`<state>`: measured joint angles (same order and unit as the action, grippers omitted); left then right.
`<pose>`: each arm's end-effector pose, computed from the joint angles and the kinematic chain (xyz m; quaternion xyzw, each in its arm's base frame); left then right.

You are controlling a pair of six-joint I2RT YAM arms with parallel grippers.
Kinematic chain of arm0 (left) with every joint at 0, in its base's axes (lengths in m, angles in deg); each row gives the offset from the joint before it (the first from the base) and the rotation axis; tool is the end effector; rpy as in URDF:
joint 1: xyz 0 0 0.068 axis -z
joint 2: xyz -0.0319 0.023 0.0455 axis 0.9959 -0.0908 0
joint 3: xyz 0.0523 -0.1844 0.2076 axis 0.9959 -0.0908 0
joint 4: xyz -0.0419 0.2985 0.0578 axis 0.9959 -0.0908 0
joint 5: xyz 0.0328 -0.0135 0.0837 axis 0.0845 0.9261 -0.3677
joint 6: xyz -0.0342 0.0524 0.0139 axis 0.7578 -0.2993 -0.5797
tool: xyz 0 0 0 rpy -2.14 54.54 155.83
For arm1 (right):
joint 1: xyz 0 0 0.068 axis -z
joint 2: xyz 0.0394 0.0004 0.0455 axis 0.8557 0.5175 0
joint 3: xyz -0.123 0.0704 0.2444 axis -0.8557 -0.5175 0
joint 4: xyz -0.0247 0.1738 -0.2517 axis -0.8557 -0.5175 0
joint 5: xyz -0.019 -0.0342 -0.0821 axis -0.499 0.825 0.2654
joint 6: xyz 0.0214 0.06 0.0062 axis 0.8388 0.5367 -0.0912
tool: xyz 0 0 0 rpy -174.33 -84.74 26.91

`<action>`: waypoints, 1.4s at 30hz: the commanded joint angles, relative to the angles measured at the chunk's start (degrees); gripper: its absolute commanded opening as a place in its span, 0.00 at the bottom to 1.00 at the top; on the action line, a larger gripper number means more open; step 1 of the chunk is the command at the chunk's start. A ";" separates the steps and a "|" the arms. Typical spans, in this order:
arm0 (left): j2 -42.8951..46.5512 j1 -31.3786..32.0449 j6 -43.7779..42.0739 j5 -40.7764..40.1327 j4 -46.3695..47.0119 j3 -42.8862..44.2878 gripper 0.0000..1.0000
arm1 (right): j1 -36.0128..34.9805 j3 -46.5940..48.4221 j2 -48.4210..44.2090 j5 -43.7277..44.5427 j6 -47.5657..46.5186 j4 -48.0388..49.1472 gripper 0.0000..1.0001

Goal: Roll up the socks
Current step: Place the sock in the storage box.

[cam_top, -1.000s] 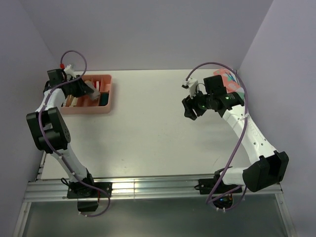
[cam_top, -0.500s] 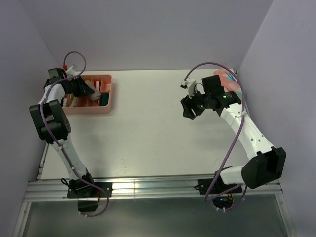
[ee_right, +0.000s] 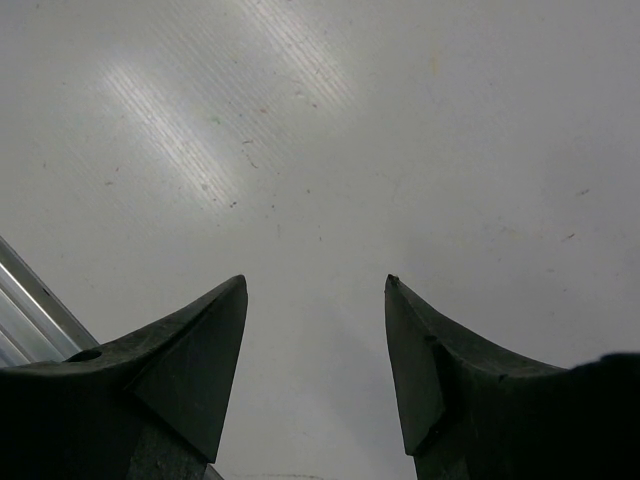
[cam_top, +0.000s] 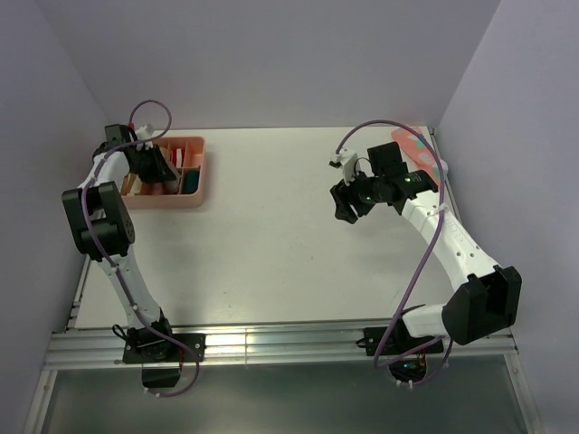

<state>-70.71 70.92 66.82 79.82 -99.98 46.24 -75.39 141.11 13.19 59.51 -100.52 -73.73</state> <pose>0.5043 0.1002 0.1844 -0.0827 0.9263 -0.2123 0.3002 0.3080 0.1134 0.3144 -0.3974 0.8337 0.1789 0.3391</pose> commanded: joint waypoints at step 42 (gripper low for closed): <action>-7.48 12.55 -2.71 -31.90 -12.98 9.52 0.06 | 0.30 0.87 2.26 -0.43 -1.00 1.53 0.64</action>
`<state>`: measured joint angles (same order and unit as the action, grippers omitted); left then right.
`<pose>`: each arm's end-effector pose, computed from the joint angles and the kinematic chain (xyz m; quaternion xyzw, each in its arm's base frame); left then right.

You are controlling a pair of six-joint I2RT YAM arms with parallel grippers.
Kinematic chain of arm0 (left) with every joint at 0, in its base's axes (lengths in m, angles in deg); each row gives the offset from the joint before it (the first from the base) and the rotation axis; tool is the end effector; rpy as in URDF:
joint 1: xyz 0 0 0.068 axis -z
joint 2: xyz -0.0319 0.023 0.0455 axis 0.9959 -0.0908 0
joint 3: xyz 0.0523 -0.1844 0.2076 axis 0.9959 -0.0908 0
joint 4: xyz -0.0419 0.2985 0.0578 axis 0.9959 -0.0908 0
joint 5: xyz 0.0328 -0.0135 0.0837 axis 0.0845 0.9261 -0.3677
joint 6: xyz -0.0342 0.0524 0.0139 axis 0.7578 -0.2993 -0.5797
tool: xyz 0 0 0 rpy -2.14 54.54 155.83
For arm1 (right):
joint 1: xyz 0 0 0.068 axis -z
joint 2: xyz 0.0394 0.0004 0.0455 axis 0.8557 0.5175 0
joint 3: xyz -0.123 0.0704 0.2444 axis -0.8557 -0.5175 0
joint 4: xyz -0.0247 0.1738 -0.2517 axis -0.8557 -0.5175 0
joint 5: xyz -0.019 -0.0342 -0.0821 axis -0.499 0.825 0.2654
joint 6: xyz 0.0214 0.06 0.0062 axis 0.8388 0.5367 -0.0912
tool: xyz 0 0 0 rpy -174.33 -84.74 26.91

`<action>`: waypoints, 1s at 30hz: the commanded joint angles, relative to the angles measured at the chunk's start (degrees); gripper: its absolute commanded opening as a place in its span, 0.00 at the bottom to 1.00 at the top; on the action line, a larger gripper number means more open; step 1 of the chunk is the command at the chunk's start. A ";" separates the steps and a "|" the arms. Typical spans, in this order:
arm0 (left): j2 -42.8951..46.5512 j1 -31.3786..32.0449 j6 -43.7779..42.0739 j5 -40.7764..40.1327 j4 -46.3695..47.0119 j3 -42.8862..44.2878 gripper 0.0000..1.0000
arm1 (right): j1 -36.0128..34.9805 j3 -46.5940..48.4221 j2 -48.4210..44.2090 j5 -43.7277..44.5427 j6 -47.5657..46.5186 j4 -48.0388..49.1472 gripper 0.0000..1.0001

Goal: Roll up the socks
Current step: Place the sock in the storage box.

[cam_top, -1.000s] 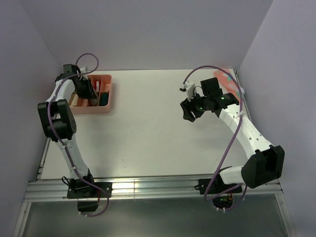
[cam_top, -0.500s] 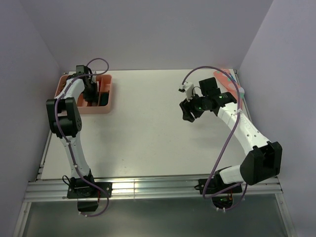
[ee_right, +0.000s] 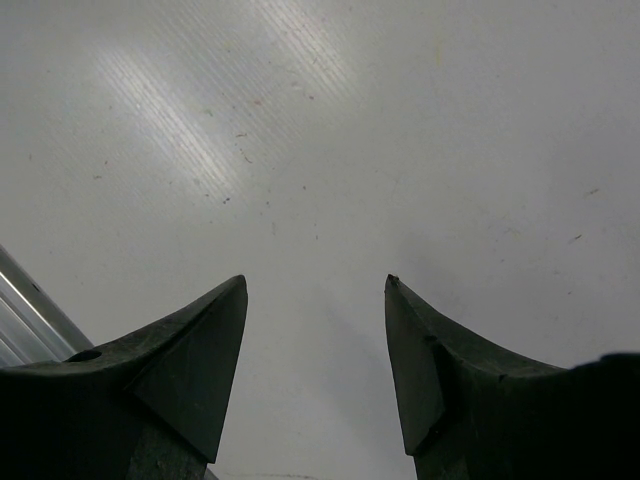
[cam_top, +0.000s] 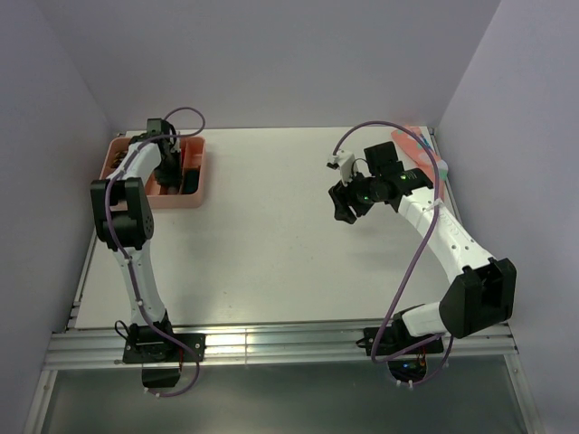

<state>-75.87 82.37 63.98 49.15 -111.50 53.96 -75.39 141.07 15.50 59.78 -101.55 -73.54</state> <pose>0.5232 0.0240 0.1698 -0.0448 0.9751 0.0197 0.2165 0.3159 0.1155 0.3017 -0.4029 0.8378 0.1765 0.3234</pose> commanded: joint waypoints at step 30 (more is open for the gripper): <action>2.51 1.27 1.98 1.14 -1.99 4.97 0.53 | 0.21 3.28 1.44 -0.69 0.73 0.54 0.64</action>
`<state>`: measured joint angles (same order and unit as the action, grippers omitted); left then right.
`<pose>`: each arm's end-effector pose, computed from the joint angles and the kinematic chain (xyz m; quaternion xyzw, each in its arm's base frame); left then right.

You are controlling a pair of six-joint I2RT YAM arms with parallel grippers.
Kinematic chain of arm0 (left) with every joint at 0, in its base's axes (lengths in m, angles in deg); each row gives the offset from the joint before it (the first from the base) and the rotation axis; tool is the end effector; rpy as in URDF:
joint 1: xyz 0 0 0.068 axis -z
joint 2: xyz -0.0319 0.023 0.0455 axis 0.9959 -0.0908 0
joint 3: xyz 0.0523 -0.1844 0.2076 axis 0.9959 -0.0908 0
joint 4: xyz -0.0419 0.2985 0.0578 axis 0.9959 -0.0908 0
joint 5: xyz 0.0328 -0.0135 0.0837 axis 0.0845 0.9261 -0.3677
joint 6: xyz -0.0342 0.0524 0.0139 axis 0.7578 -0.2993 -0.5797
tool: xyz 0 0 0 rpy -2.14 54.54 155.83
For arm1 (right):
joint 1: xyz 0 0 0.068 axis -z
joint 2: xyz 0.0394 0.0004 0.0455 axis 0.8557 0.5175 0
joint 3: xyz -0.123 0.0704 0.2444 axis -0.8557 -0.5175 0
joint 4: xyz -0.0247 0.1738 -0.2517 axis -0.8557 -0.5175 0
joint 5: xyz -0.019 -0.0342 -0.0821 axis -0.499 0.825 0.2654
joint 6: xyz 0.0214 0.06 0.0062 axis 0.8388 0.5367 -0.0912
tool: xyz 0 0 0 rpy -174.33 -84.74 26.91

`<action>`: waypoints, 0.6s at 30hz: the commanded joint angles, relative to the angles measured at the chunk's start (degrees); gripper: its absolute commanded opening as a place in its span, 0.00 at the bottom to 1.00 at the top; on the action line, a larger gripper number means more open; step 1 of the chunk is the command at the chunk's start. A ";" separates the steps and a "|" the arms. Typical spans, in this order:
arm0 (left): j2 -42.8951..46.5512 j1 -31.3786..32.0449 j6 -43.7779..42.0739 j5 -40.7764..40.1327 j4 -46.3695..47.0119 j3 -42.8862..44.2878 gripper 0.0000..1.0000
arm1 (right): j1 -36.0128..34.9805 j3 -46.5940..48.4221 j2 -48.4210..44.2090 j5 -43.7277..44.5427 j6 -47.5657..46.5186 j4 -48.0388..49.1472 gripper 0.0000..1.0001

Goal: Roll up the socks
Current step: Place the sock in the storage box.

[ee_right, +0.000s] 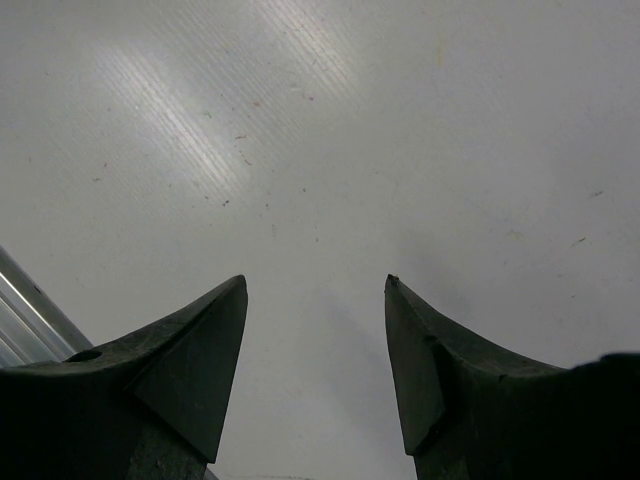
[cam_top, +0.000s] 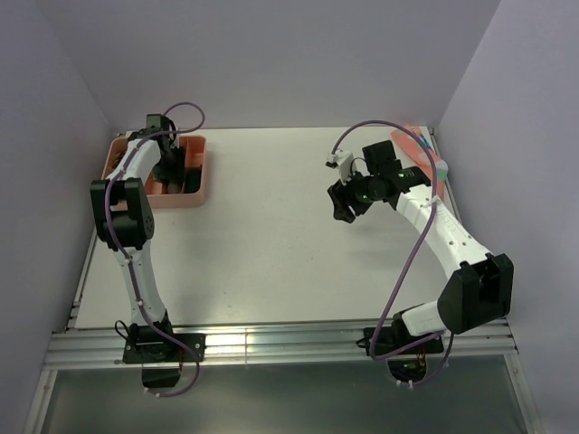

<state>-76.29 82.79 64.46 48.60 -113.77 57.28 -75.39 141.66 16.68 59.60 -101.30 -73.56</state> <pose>0.5286 0.0209 0.1841 -0.0464 0.9737 0.0226 0.2220 0.3203 0.1170 0.2990 -0.4010 0.8401 0.1794 0.3182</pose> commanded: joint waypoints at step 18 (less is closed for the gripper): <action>8.28 0.86 3.69 -3.76 -0.95 3.23 0.60 | -0.05 2.16 0.08 0.54 1.36 2.41 0.65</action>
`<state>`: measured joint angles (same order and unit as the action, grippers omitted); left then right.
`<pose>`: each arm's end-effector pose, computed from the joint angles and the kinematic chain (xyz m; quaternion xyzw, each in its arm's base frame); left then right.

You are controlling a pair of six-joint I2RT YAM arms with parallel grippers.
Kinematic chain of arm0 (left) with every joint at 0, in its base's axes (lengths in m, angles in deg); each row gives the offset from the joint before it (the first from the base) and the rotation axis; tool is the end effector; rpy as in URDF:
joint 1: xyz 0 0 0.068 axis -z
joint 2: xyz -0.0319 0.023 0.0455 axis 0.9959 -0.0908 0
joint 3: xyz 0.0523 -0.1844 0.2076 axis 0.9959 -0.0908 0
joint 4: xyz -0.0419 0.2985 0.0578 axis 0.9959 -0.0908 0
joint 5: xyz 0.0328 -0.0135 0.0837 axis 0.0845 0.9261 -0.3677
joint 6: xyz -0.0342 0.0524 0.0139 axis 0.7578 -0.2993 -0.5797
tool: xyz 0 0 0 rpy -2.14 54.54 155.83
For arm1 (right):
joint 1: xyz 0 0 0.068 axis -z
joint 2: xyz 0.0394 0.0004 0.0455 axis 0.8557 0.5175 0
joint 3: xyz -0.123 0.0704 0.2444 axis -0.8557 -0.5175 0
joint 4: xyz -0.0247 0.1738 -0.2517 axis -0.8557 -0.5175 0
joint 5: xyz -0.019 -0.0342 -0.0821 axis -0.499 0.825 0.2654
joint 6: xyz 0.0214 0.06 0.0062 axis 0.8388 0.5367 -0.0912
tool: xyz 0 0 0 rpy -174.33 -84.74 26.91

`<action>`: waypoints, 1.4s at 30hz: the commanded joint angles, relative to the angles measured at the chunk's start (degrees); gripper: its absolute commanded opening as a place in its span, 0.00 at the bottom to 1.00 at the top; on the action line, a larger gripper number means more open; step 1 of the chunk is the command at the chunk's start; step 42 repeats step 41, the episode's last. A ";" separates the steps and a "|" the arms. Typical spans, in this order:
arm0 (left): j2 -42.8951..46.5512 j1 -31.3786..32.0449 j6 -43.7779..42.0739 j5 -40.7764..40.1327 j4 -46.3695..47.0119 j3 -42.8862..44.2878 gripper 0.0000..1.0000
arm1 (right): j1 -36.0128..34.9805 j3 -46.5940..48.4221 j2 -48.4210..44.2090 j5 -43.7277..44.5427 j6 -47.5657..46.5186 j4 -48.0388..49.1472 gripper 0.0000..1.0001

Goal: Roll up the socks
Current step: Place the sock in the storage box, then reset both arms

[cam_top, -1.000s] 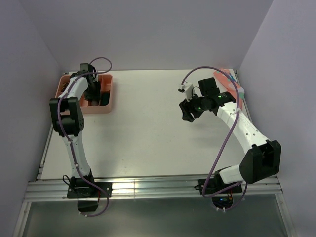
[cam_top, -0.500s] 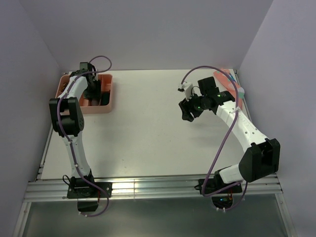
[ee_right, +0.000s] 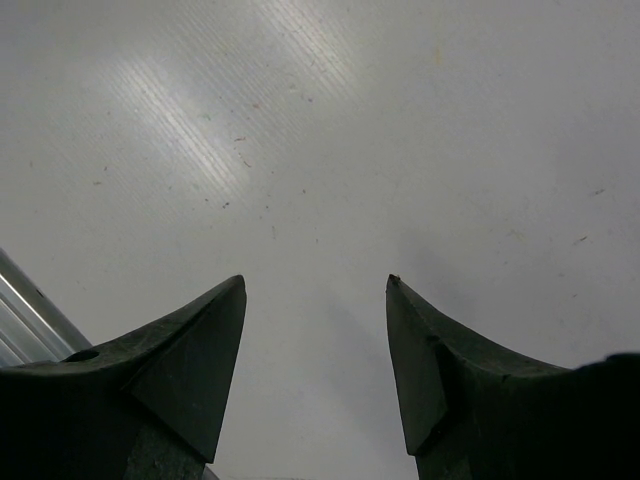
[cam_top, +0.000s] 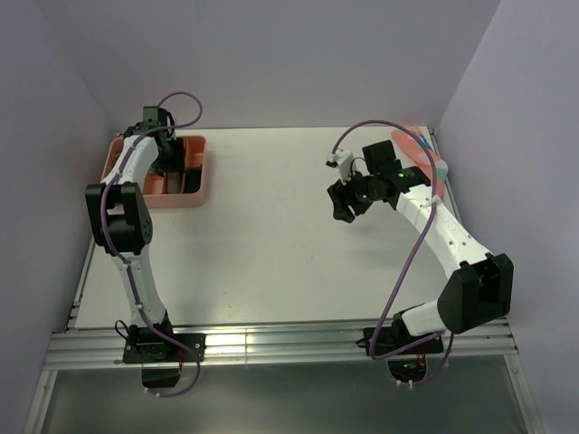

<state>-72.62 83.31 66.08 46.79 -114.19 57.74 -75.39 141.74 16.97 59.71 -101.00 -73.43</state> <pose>0.5234 0.0175 0.2191 -0.0601 0.9648 0.0327 0.2541 0.3216 0.1173 0.2980 -0.3985 0.8417 0.1795 0.3171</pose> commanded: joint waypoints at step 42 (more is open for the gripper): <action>49.53 50.25 22.12 -12.23 40.42 -44.42 0.59 | 0.21 -14.80 -24.55 4.82 14.42 21.79 1.00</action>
